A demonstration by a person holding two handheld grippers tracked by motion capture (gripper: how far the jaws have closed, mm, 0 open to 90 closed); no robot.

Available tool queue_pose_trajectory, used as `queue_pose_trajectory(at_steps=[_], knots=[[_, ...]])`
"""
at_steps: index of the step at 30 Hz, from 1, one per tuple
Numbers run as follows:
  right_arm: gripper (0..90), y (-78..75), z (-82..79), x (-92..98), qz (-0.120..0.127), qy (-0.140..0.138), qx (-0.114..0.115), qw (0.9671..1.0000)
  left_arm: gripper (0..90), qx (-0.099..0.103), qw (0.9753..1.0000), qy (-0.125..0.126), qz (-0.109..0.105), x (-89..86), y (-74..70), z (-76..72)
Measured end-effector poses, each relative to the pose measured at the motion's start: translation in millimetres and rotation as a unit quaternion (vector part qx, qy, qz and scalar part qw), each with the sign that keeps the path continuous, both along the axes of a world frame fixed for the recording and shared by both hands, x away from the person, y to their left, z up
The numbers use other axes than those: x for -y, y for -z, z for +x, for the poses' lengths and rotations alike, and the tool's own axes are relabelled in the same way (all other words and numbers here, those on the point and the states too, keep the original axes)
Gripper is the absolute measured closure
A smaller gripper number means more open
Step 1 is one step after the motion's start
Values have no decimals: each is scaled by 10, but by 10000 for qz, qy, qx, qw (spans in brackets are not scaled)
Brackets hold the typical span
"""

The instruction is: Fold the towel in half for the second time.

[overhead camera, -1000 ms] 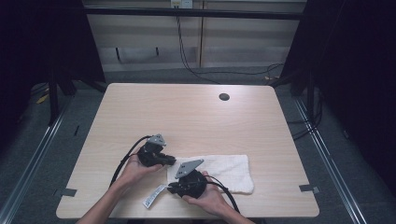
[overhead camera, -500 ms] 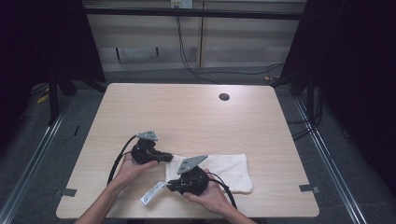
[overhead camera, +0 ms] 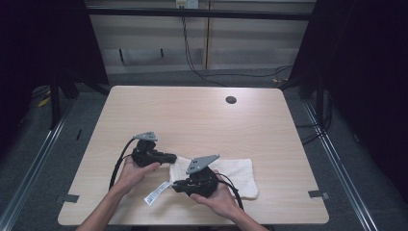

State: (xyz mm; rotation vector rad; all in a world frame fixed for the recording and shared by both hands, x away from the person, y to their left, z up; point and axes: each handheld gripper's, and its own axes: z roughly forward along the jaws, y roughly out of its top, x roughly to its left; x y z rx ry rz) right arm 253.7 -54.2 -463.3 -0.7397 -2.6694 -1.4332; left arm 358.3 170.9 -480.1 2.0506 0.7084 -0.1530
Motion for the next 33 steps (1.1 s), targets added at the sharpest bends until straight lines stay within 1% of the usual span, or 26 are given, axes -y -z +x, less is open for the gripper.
queue_pose_trajectory(at_steps=[5,6,9,10,11,12,14,19,21,23,25,26,27,29,33], knots=[[834,-63,-13,-11,108,29,40,9999,847,-32,10000,-51,-31,-82,-34,-22],[834,-73,-17,-17,106,19,65,9999,847,-53,10000,-55,-7,-100,-36,-27],[834,-119,-30,-43,118,29,107,9999,846,-94,9998,-144,-52,-145,-56,-43],[834,-131,-28,-46,118,32,121,9999,842,-75,9997,-198,-73,-172,-70,-45],[834,-151,-20,-45,176,47,112,9998,833,-73,9998,-195,-61,-195,-81,-43],[833,-169,-15,-48,183,55,131,9997,832,-65,9997,-217,-71,-216,-93,-43],[833,-204,-9,-54,206,63,146,9997,839,-72,9995,-263,-143,-257,-121,-42],[833,-273,36,-84,244,76,206,9995,840,75,9989,-403,-205,-354,-205,-31],[832,-285,57,-104,302,102,210,9993,846,71,9984,-474,-308,-384,-222,-27],[832,-290,70,-126,337,89,192,9992,848,81,9985,-468,-281,-413,-233,-19],[833,-304,86,-166,350,60,193,9992,849,40,9986,-499,-196,-435,-237,-23],[833,-308,92,-182,360,42,193,9992,849,63,9987,-490,-131,-449,-242,-28],[833,-312,97,-199,362,20,194,9992,849,77,9986,-514,-118,-465,-251,-38],[833,-319,102,-249,371,-44,174,9991,850,76,9981,-579,-204,-537,-274,-55],[834,-330,121,-354,411,-110,180,9989,850,97,9976,-668,-184,-660,-316,-71]])
